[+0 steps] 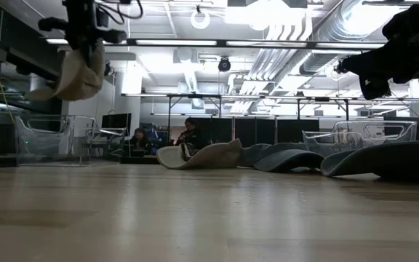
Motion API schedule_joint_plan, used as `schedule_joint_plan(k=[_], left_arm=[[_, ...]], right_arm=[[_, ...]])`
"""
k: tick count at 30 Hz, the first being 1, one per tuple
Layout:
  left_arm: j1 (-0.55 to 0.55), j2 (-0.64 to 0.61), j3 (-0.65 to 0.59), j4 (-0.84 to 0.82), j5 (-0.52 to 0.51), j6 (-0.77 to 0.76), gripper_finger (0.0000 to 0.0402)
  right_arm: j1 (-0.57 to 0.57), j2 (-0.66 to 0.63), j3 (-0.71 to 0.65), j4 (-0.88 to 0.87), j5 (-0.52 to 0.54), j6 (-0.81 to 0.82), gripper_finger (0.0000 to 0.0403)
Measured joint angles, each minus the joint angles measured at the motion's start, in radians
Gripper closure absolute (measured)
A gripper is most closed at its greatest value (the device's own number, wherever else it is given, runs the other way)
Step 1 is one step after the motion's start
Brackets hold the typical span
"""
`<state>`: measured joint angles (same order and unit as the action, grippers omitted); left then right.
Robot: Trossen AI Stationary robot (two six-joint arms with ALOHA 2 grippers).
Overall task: Pick & Place hat
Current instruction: Put the bottom brown cap into the left transparent bin
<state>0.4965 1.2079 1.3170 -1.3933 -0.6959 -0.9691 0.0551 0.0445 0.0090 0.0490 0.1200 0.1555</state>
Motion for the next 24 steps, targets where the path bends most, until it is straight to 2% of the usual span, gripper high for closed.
schedule_joint_plan(k=[24], left_arm=[[0.115,0.325,0.0,0.053,-0.007,-0.014,0.0401]], right_arm=[[0.0,0.0,0.0,0.0,0.0,0.0,0.0391]])
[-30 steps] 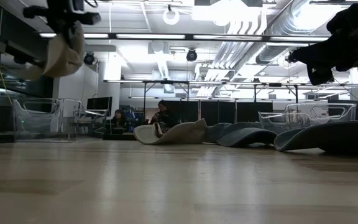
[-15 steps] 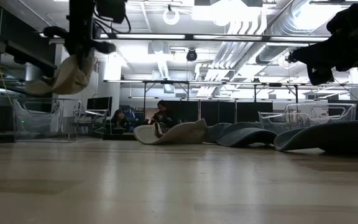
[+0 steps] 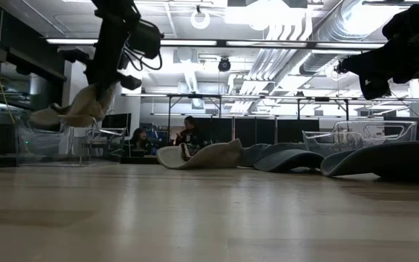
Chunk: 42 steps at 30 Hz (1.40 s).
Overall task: Pick & Place hat
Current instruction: Put the bottom brown cap into the left transparent bin
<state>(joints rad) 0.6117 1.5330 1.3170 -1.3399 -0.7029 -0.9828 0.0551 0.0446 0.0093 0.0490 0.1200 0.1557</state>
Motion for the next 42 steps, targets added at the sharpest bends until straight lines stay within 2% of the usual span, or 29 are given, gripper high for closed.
schedule_joint_plan(k=[15,27,32,42], left_arm=[[0.036,0.083,0.0,0.069,0.032,0.031,0.0401],[0.104,0.083,0.0,0.112,0.066,0.089,0.0401],[0.102,0.083,0.0,0.171,0.081,0.134,0.0401],[0.103,0.151,-0.003,0.167,0.123,0.151,0.0401]], right_arm=[[0.0,0.0,0.0,0.0,0.0,0.0,0.0391],[0.0,0.0,0.0,0.0,0.0,0.0,0.0391],[0.0,0.0,0.0,0.0,0.0,0.0,0.0391],[0.0,0.0,0.0,0.0,0.0,0.0,0.0391]])
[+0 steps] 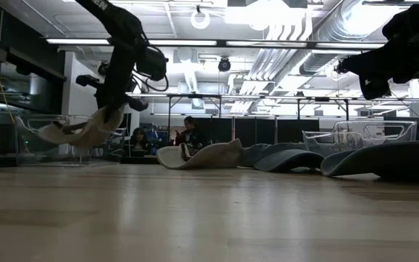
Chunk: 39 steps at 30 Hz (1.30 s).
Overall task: Pick & Place hat
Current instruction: Put the bottom brown cap into the left transparent bin
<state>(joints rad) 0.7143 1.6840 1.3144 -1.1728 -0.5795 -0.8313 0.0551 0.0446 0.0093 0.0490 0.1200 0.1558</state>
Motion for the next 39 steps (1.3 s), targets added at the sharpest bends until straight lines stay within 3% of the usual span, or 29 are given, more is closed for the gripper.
schedule_joint_plan(k=[5,25,39], left_arm=[[0.0,0.033,0.0,0.027,0.054,0.016,0.0401],[0.029,0.062,0.0,0.023,0.087,0.043,0.0401],[0.06,0.061,0.0,0.019,0.173,0.066,0.0401]], right_arm=[[0.0,0.0,0.0,0.0,0.0,0.0,0.0391],[0.0,0.0,0.0,0.0,0.0,0.0,0.0391],[0.0,0.0,0.0,0.0,0.0,0.0,0.0391]])
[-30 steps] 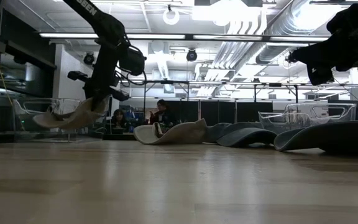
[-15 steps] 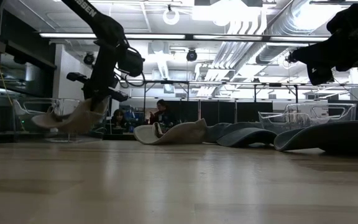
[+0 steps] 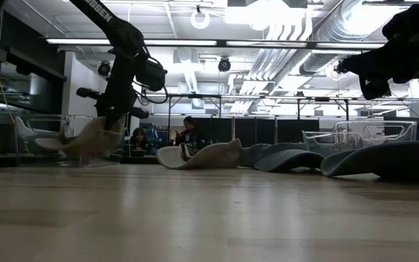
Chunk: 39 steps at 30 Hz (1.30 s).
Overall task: Pick & Place hat
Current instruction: Put the bottom brown cap into the left transparent bin
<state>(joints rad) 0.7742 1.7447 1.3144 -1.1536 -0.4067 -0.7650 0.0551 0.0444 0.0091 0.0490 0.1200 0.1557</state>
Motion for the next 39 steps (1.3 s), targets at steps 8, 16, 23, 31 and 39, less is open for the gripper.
schedule_joint_plan(k=[8,16,23,31,39], left_arm=[[0.0,0.0,0.0,0.001,0.012,0.032,0.039],[-0.001,0.0,0.0,-0.005,0.029,0.041,0.0279],[-0.002,0.0,0.0,-0.008,0.061,0.081,0.0191],[-0.002,0.0,0.0,-0.016,0.074,0.112,0.0175],[-0.002,0.0,0.039,-0.03,0.078,0.114,0.0175]], right_arm=[[0.0,0.0,0.0,0.0,0.0,0.0,0.0391],[0.0,0.0,0.0,0.0,0.0,0.0,0.0391],[0.0,0.0,0.0,0.0,0.0,0.0,0.0391],[0.0,0.0,0.0,0.0,0.0,0.0,0.0391],[0.0,0.0,0.0,0.0,0.0,0.0,0.0391]])
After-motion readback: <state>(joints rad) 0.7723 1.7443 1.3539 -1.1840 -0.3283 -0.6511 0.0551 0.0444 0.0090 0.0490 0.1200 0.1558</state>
